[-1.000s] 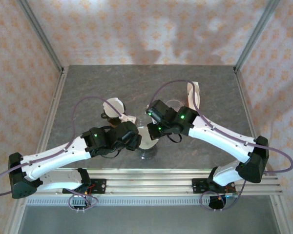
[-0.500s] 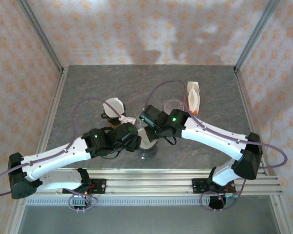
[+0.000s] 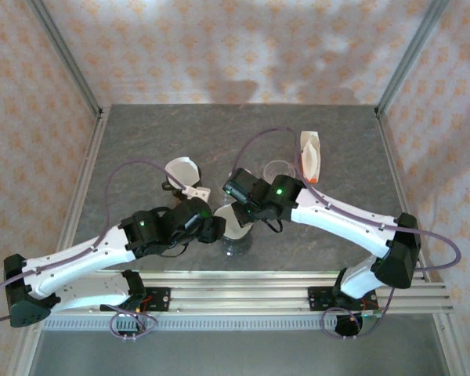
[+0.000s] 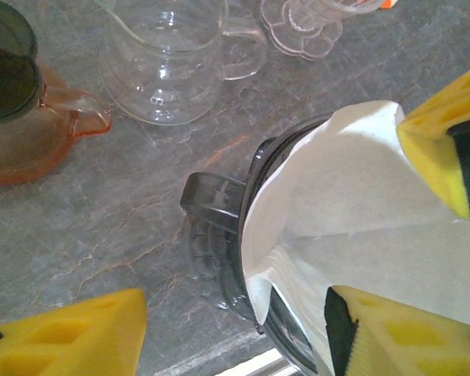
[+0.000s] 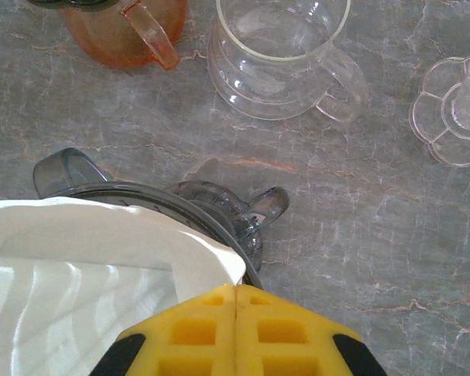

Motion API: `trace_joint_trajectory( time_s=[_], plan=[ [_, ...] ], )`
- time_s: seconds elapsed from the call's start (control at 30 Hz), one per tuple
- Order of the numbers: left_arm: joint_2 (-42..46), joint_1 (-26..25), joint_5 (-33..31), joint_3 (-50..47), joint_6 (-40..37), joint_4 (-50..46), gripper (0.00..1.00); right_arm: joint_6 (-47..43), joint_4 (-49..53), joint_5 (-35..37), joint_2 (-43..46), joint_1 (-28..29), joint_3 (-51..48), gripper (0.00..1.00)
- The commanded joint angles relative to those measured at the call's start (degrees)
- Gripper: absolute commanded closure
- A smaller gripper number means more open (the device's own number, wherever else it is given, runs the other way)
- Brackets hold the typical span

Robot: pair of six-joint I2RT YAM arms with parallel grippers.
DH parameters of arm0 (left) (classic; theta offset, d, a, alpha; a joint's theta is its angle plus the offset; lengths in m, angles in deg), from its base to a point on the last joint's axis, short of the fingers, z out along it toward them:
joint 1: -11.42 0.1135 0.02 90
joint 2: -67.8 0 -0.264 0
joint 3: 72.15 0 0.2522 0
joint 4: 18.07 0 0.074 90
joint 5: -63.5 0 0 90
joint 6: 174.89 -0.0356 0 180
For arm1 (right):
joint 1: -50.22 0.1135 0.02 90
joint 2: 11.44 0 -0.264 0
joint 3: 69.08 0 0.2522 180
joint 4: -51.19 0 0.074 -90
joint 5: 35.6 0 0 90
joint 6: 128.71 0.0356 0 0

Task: Place the coffee filter in the dripper

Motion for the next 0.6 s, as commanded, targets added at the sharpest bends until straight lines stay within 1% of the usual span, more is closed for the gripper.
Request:
trace_joint_trajectory(
  time_s=[0.0,0.07,0.2,0.23,0.3,0.37,0.4,0.47,0.57],
  plan=[
    [0.14,0.37,-0.18,-0.98,1.02,0.83,0.44,-0.1,1.31,2.0,0.22,0.38,1.34,1.0],
    [0.48,0.33,-0.5,-1.01,1.21,0.23,0.48,0.07,1.14,2.08,0.31,0.37,1.22,1.0],
    [1.11,0.39,-0.16,-1.53,1.4,-0.04,0.49,0.25,1.05,2.22,0.22,0.42,1.4,1.0],
    [1.03,0.38,0.07,-1.6,1.49,0.14,0.49,0.28,0.92,2.57,0.47,0.42,1.41,0.93],
    [0.73,0.32,0.29,-1.62,1.58,0.3,0.48,0.37,0.32,3.09,1.39,0.38,1.68,0.68],
    [0.49,0.38,0.27,-1.68,1.57,0.37,0.48,0.64,-0.07,3.31,2.27,0.41,2.06,0.52],
    [0.49,0.37,0.31,-1.7,1.58,0.43,0.48,0.87,-0.22,3.11,2.55,0.39,2.22,0.47],
    [0.57,0.39,0.18,-1.92,1.66,0.57,0.47,0.94,-0.4,1.83,2.39,0.41,2.24,0.41],
    [0.71,0.36,0.11,-2.21,1.74,0.89,0.46,0.99,0.2,-1.16,0.44,0.39,2.21,0.38]
  ],
)
